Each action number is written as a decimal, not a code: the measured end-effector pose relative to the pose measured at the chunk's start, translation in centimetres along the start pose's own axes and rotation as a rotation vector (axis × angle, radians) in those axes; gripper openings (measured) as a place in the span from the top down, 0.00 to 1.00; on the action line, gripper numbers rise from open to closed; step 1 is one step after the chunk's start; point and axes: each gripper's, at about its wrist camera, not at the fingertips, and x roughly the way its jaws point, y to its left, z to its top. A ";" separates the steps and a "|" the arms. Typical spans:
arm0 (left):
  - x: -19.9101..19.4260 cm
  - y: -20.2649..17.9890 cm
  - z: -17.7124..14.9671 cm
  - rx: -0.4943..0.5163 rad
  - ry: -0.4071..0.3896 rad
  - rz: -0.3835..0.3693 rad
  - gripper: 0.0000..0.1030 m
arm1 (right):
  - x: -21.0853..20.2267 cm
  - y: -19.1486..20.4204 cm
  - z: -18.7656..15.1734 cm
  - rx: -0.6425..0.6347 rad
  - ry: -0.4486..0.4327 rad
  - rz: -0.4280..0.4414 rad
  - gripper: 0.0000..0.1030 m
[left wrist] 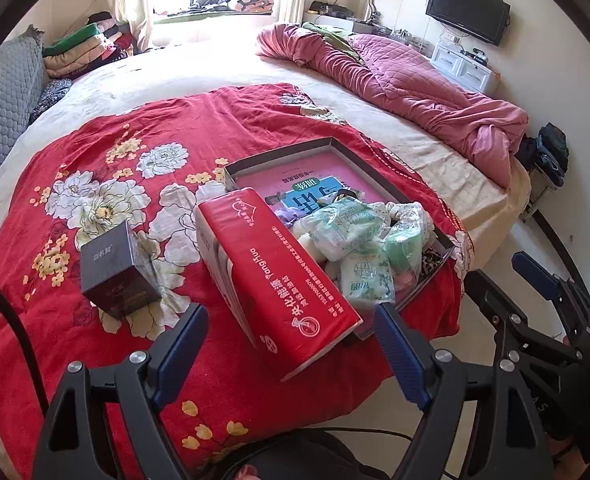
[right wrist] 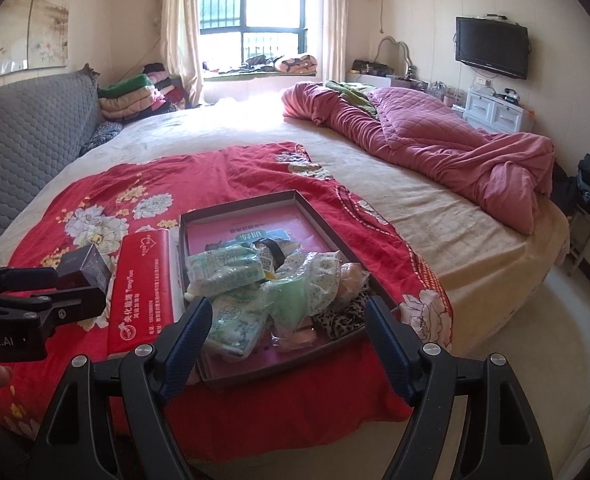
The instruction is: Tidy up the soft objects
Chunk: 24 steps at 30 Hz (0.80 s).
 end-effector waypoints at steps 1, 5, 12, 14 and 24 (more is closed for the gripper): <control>-0.3 0.1 -0.3 0.005 -0.002 0.008 0.19 | -0.3 0.2 0.0 0.007 0.002 0.001 0.23; -1.3 0.4 -1.3 0.006 -0.005 0.023 0.19 | -1.5 1.0 -0.2 0.030 0.001 -0.003 0.23; -2.2 0.8 -2.6 0.008 -0.007 0.035 0.18 | -3.6 1.2 -1.1 0.090 -0.016 -0.053 0.23; -2.4 0.7 -3.0 0.015 -0.009 0.044 0.18 | -4.1 1.4 -1.5 0.095 -0.033 -0.079 0.23; -2.1 0.6 -4.5 0.014 -0.001 0.038 0.18 | -6.0 2.5 -3.1 0.148 -0.055 -0.123 0.23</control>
